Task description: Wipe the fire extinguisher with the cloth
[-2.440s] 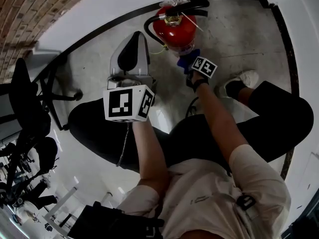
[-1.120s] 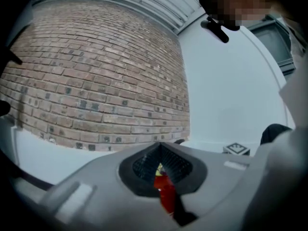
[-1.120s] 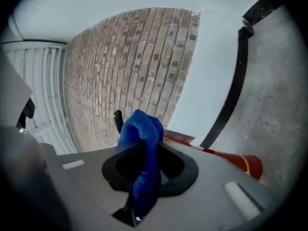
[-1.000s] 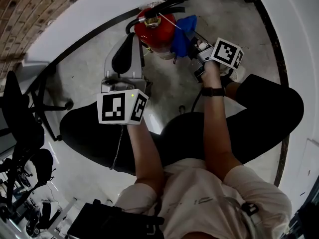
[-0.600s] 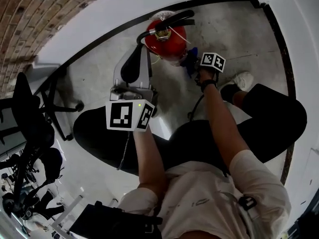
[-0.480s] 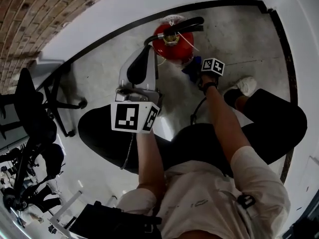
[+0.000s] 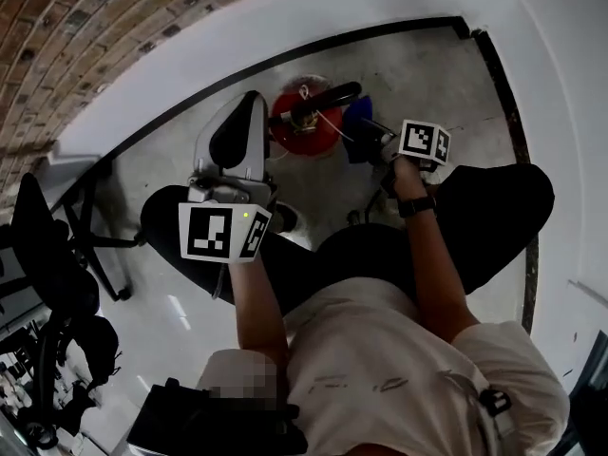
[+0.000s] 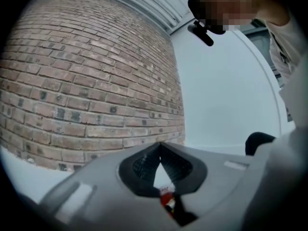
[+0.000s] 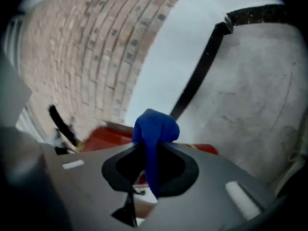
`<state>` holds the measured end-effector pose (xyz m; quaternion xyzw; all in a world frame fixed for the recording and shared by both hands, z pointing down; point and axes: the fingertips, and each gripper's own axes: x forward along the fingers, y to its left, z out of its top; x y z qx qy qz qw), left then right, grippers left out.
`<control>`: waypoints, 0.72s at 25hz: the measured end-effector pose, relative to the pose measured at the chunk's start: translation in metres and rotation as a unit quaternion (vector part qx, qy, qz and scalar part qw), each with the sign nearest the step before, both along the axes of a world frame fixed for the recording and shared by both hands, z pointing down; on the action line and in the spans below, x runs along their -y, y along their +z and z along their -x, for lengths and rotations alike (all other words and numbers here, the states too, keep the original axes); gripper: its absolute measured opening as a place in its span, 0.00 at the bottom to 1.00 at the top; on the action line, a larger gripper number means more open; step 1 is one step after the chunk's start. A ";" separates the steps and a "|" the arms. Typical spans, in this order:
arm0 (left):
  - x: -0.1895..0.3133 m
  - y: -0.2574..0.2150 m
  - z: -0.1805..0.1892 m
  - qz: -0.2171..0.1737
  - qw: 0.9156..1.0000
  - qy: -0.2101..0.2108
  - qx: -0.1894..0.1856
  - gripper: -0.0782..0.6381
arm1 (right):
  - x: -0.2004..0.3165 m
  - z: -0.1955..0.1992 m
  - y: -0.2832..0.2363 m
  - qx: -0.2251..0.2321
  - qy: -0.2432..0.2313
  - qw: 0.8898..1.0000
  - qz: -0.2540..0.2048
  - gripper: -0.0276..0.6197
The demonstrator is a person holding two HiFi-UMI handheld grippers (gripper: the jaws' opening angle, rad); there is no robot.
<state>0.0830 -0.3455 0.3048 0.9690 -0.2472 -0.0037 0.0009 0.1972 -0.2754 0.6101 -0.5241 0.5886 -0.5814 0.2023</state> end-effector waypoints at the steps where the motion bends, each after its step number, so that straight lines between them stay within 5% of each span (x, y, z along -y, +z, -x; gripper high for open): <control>1: 0.005 -0.005 -0.002 -0.002 1.000 0.001 -0.006 0.11 | 0.003 -0.002 -0.038 0.036 0.002 0.999 -0.031 0.14; 5: 0.021 -0.021 -0.008 -0.005 1.000 -0.004 -0.025 0.11 | 0.014 0.008 -0.130 0.124 -0.039 0.986 -0.107 0.13; 11: 0.032 -0.023 -0.004 -0.001 1.000 -0.013 -0.026 0.11 | 0.020 0.009 -0.115 0.247 -0.005 0.959 -0.142 0.13; 14: 0.038 -0.013 -0.001 0.007 1.000 -0.019 -0.019 0.11 | 0.027 0.003 -0.060 0.193 0.004 0.979 -0.071 0.13; 18: 0.046 -0.002 0.000 0.015 1.000 -0.026 -0.007 0.11 | 0.043 -0.003 0.023 0.142 0.009 0.990 -0.003 0.13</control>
